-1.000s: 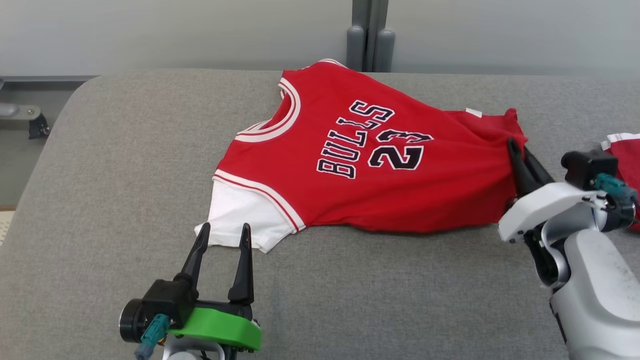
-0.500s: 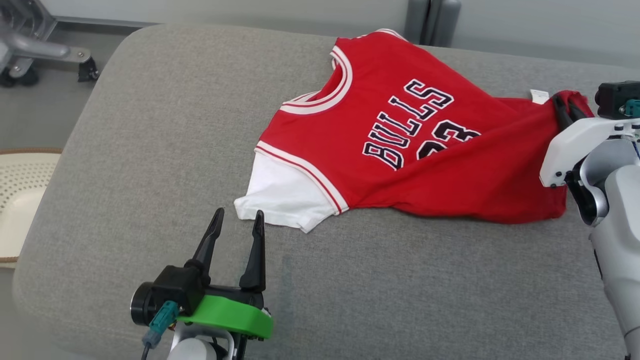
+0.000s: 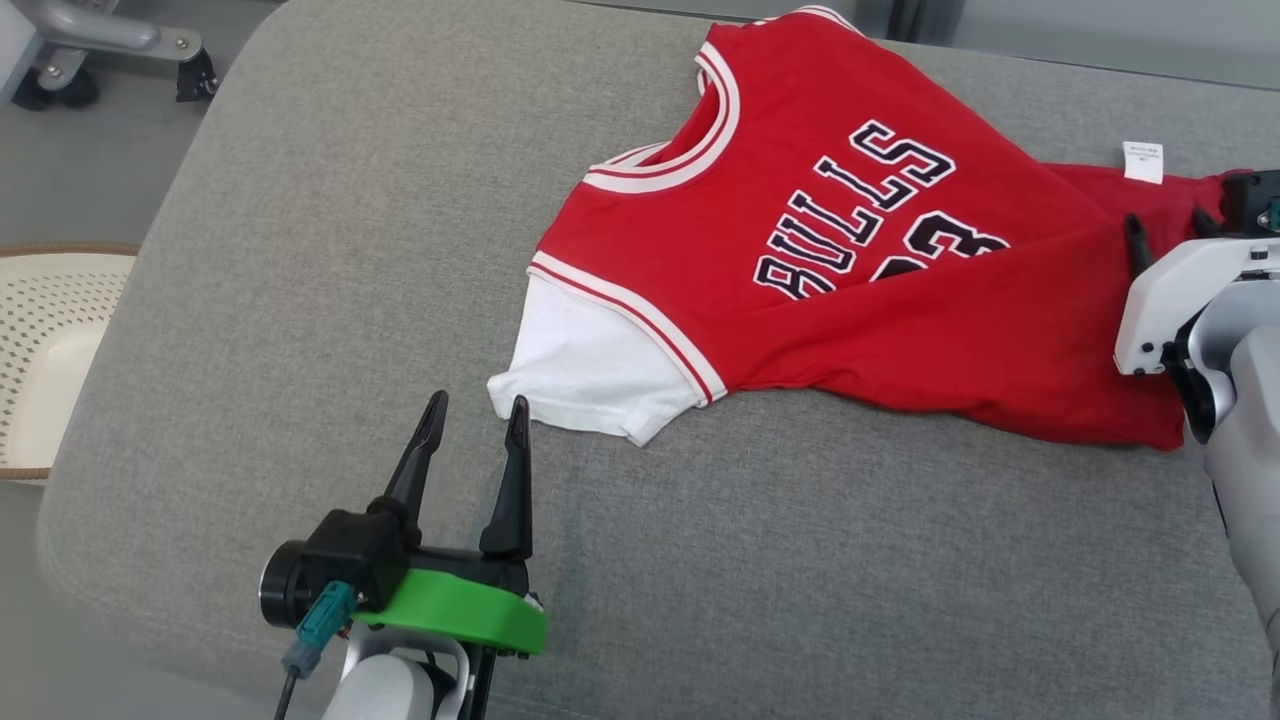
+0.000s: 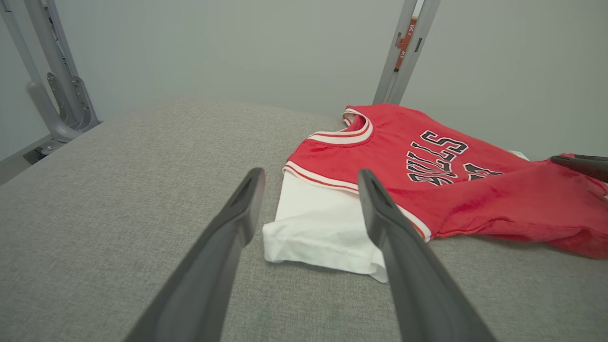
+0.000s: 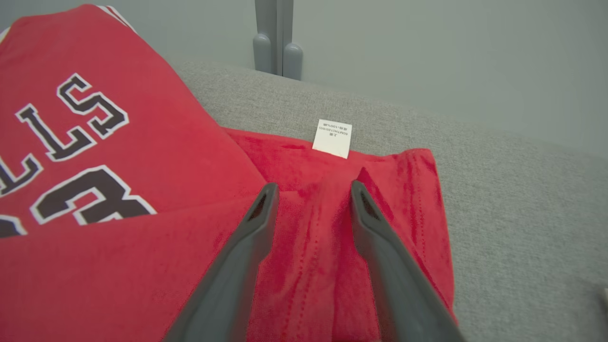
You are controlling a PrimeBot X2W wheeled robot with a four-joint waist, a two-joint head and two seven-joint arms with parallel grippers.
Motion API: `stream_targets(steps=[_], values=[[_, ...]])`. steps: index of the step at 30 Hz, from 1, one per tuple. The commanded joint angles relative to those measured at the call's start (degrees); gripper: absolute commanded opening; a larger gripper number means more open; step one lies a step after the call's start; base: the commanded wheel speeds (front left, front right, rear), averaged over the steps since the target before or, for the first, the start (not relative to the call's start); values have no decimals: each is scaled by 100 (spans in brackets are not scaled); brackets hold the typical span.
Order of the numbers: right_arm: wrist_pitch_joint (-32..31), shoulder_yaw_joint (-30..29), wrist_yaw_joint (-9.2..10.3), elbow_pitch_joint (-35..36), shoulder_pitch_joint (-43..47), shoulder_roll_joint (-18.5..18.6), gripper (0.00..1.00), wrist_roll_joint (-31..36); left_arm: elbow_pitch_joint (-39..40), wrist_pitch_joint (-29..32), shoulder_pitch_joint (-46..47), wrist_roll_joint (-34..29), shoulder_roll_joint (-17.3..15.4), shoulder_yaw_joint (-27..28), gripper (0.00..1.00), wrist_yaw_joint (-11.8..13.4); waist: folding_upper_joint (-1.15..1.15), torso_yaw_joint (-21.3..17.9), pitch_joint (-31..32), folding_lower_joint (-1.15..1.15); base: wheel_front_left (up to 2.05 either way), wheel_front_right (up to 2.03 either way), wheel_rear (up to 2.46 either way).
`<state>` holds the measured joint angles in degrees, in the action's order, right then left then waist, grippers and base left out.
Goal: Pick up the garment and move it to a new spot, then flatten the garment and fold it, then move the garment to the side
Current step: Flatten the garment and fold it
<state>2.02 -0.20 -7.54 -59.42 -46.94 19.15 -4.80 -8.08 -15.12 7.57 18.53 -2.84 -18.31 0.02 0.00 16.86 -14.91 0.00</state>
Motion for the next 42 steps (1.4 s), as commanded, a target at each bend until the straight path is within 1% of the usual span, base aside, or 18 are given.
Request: stream_targets(steps=[1, 4, 8, 11, 14, 17, 19, 25, 27, 31, 35, 40, 42], values=[[98, 39, 12, -95, -79, -9, 100, 57, -17, -2, 75, -10, -13, 36, 100, 23, 0, -87, 15, 0, 0, 0, 0], [336, 113, 12, -235, -121, -96, 100, 12, -50, -2, 86, -48, -14, 98, 100, 17, 0, -219, 88, 0, 0, 0, 0], [776, 216, 12, -217, -12, -239, 100, -179, -103, -2, 22, -100, -14, 266, 100, 44, 0, -452, 247, 0, 0, 0, 0], [1082, 342, 12, -9, 152, -372, 100, -438, -149, -2, -50, -172, -14, 425, 100, 54, 0, -653, 381, 0, 0, 0, 0], [1257, 523, 11, 432, 452, -460, 100, -726, -205, -2, -106, -250, -14, 616, 100, 53, 0, -878, 517, 0, 0, 0, 0], [1319, 608, 12, 1090, 907, -467, 100, -938, -266, -2, -147, -301, -14, 819, 100, 72, 0, -1080, 646, 0, 0, 0, 0], [1322, 448, 11, 1777, 1235, -453, 100, -928, -279, -3, -145, -313, -14, 965, 100, 73, 0, -1190, 681, 0, 0, 0, 0], [1317, -41, 11, 3498, 2637, -955, 100, -831, -350, -2, -150, -373, -14, 1354, 100, -38, 0, -1405, 783, 0, 0, 0, 0], [1316, -132, 11, 3853, 3019, -1162, 100, -867, -351, -2, -192, -382, -15, 1432, 100, -60, 0, -1465, 814, 0, 0, 0, 0], [1318, -114, 11, 4206, 3501, -1321, 100, -783, -423, -3, -257, -375, -14, 1532, 100, -101, 0, -1548, 832, 0, 0, 0, 0], [1318, -122, 11, 4296, 3731, -1453, 100, -787, -539, -3, -309, -411, -15, 1580, 100, -141, 0, -1613, 852, 0, 0, 0, 0], [1318, -130, 11, 4321, 3753, -1528, 100, -760, -651, -3, -301, -445, -15, 1562, 100, -137, 0, -1653, 838, 0, 0, 0, 0], [1318, -147, 11, 4332, 3722, -1536, 100, -757, -832, -2, -274, -493, -15, 1540, 100, -75, 0, -1659, 821, 0, 0, 0, 0]])
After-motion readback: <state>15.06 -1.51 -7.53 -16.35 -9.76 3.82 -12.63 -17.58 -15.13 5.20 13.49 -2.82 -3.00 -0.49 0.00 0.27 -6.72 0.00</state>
